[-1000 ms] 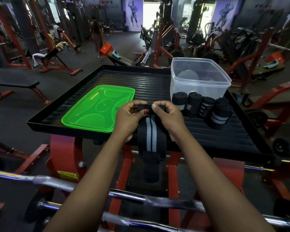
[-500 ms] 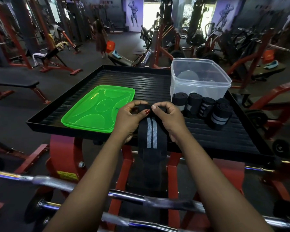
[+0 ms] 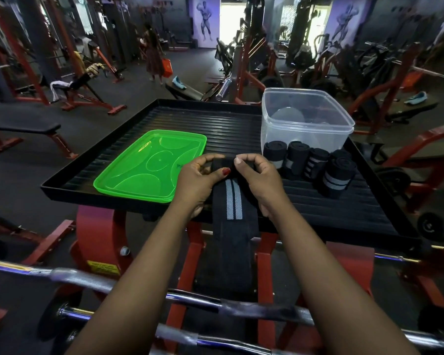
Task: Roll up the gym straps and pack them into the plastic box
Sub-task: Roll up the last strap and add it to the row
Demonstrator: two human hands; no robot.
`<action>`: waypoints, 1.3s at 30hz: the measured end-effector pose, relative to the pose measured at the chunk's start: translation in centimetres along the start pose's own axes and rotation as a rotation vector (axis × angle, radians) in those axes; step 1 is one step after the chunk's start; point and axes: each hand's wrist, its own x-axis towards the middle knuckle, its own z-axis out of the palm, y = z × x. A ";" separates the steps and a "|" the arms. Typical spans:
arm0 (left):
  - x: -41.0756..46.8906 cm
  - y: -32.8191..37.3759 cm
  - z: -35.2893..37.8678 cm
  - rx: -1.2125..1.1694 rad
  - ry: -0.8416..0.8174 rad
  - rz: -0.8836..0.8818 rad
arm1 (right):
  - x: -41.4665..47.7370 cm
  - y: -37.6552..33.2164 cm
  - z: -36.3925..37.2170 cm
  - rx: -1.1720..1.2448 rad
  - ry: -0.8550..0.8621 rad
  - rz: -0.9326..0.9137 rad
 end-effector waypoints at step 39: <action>1.0 -0.2 -0.6 -0.063 -0.066 -0.168 | 0.0 -0.4 -0.9 0.026 0.069 0.122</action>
